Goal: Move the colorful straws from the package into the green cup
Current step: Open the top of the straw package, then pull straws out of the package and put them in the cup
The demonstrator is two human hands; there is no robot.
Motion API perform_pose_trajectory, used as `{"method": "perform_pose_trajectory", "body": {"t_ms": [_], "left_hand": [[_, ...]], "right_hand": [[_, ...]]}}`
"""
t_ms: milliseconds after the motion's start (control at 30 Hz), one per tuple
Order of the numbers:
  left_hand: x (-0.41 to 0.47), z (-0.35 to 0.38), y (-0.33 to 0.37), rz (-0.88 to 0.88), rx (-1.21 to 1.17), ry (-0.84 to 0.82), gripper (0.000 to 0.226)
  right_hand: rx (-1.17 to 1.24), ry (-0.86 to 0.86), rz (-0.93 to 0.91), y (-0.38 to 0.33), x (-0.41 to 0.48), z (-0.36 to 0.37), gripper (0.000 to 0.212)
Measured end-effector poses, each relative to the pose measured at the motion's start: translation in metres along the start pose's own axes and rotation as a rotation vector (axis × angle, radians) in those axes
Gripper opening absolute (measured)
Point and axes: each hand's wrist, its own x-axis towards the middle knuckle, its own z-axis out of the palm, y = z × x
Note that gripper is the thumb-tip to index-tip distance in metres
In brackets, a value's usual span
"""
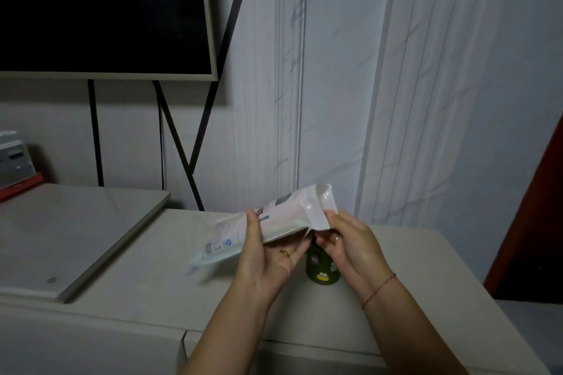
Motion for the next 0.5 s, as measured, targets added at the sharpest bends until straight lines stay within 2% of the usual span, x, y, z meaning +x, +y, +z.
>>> {"method": "perform_pose_trajectory", "body": {"t_ms": [100,200,267,400,500], "left_hand": [[0.012,-0.001,0.005,0.103,-0.100,0.008,0.054],[0.022,-0.006,0.004,0.203,-0.063,-0.008,0.056],[0.029,-0.010,0.005,0.255,-0.030,-0.010,0.049],[0.043,-0.017,0.008,0.348,0.012,-0.004,0.029],[0.046,-0.021,0.008,0.433,0.115,0.019,0.034]], "right_hand": [[-0.027,0.001,0.002,0.011,0.001,-0.009,0.025],[-0.075,-0.021,-0.002,0.018,0.006,-0.017,0.025],[-0.094,-0.019,0.012,0.020,0.008,-0.020,0.021],[0.046,0.007,0.070,0.026,0.017,-0.025,0.025],[0.203,0.036,0.138,0.030,0.020,-0.023,0.029]]}}
